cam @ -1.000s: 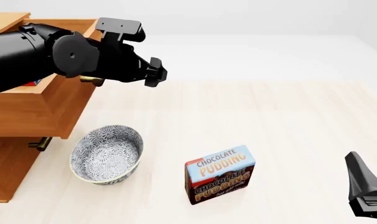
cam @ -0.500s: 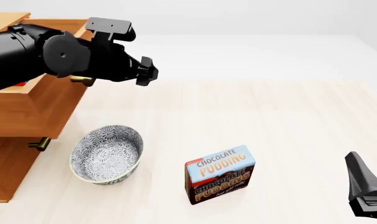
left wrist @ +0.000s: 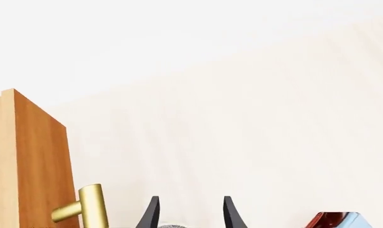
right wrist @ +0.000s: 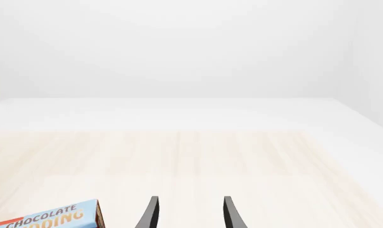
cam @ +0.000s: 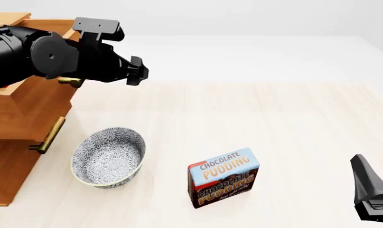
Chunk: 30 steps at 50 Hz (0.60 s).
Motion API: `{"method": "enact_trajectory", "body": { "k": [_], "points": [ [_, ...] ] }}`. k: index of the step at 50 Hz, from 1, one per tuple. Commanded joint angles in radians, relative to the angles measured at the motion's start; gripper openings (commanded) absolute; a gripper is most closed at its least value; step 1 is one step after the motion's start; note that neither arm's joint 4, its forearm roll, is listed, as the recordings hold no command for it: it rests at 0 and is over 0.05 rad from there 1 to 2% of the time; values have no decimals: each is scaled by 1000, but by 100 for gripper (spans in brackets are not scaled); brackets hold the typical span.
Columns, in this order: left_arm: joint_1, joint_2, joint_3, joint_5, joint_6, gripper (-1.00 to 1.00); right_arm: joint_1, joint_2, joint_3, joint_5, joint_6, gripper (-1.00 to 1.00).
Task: Put the butter at the back in the top drawer of the cabinet and close it.
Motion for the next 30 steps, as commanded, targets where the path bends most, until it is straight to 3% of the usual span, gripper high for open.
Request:
{"method": "enact_trajectory", "body": {
  "k": [1,30],
  "points": [
    [44,-8,29,-7,-5,100,0,0,0,0,0,100],
    [160,-54,101,-37,-1,100,0,0,0,0,0,100]
  ]
}}
